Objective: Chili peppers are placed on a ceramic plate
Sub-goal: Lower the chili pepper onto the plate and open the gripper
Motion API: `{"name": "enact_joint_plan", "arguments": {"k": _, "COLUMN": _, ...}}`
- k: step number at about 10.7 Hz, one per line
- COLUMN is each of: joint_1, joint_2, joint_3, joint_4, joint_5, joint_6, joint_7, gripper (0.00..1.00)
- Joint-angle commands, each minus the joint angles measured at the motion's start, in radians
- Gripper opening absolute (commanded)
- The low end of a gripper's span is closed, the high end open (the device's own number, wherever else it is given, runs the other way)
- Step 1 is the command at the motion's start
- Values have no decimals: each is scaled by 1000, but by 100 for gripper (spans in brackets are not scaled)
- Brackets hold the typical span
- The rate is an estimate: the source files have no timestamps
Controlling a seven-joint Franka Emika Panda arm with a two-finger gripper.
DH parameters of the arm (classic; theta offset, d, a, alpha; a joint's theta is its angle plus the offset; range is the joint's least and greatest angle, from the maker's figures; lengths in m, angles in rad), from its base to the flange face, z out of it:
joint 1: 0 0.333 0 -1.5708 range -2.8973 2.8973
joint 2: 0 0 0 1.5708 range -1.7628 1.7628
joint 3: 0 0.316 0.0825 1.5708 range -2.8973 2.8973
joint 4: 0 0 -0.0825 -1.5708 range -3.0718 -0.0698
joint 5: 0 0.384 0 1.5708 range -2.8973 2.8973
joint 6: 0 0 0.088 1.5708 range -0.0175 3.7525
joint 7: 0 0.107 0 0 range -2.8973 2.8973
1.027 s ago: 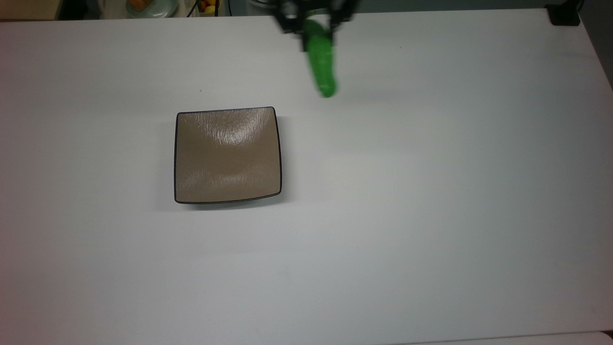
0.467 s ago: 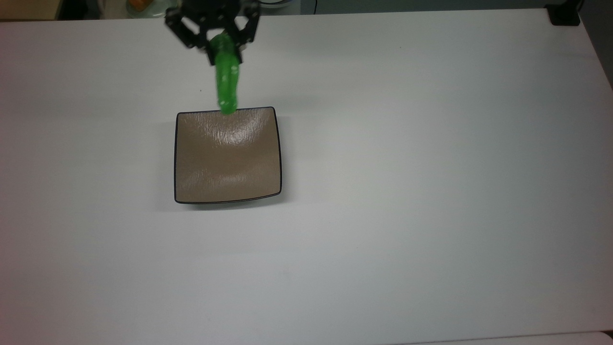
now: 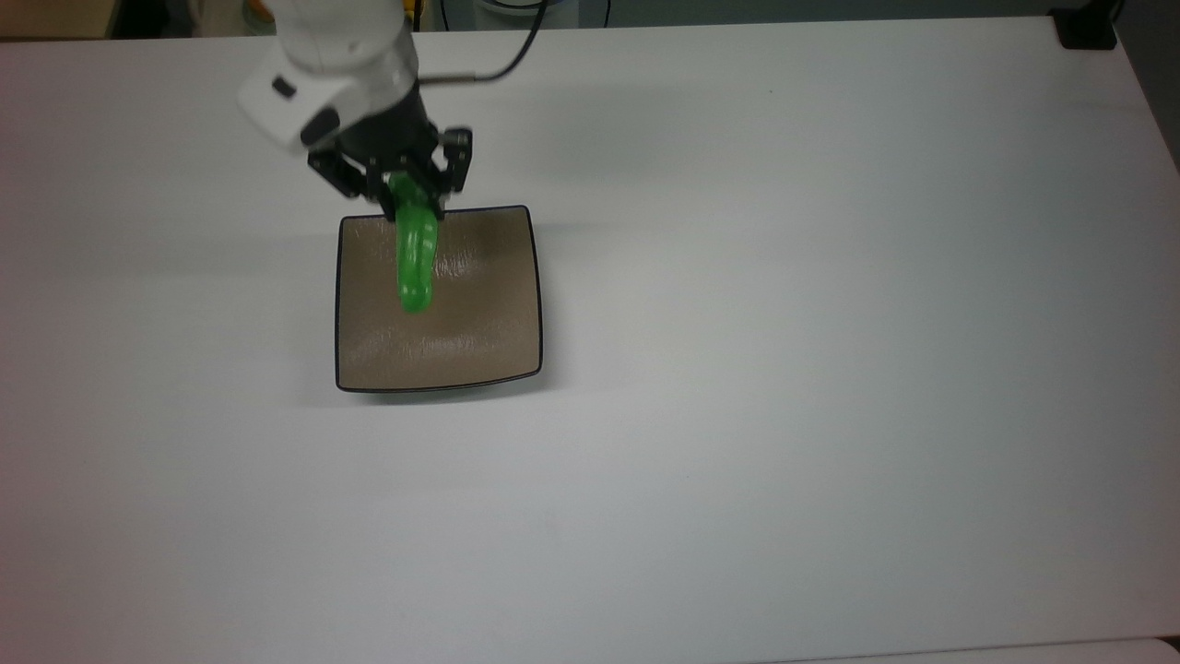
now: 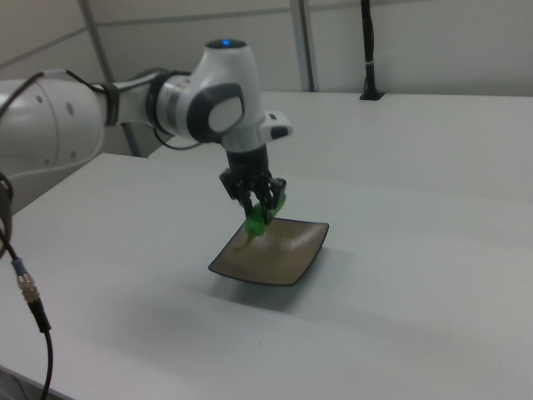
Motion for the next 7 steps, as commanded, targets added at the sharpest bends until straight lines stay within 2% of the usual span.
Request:
{"name": "enact_joint_plan", "arguments": {"k": 1, "joint_1": -1, "joint_2": 66, "joint_3": 0, "joint_4": -38, "joint_5": 18, "joint_6": 112, "joint_7": -13, "gripper": 0}}
{"name": "enact_joint_plan", "arguments": {"k": 7, "joint_1": 9, "joint_2": 130, "joint_3": 2, "joint_4": -66, "joint_5": 21, "joint_6": 228, "joint_7": 1, "gripper": 0}}
